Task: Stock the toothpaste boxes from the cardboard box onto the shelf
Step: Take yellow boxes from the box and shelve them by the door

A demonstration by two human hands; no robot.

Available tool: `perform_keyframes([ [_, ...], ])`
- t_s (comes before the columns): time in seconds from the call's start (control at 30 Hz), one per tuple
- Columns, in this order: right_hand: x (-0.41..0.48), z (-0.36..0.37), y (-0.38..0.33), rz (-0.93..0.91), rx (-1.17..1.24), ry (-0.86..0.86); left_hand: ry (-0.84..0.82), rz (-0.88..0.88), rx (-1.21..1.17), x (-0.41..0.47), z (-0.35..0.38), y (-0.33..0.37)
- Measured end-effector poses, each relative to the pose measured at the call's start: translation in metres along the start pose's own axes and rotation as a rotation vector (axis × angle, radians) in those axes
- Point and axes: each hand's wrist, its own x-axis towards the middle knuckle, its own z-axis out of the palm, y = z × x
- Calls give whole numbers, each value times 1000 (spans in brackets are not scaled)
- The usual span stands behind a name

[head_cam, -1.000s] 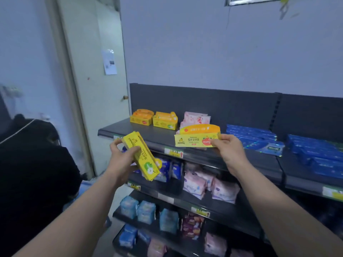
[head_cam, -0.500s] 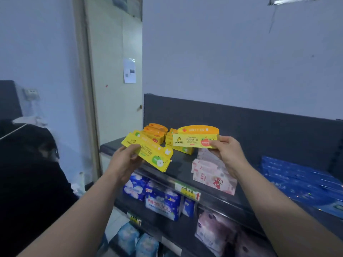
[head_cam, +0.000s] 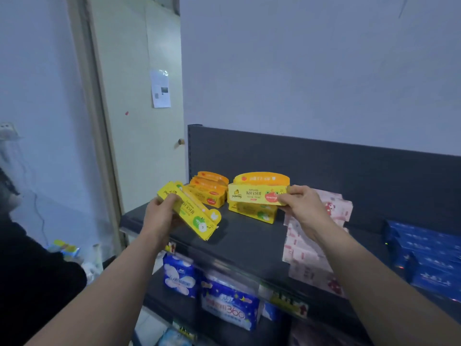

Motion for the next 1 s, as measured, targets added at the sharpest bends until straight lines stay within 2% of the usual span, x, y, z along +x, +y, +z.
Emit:
perform_keyframes([
  [0.2,47,64,58,81,-187,-72,148,49,-6,66,-35,12],
  [0.37,54,121,64,116,-249,19,167,26,-15,105,-60,15],
  [0.6,81,163,80,31,-507,21,222,32,-52,140,-70,13],
  [0.77,93,181,82,37,-650,35,272,53,-61,158,-71,8],
  [1.0,96,180,77,107,-618,83,167,24,-127,172,-70,0],
])
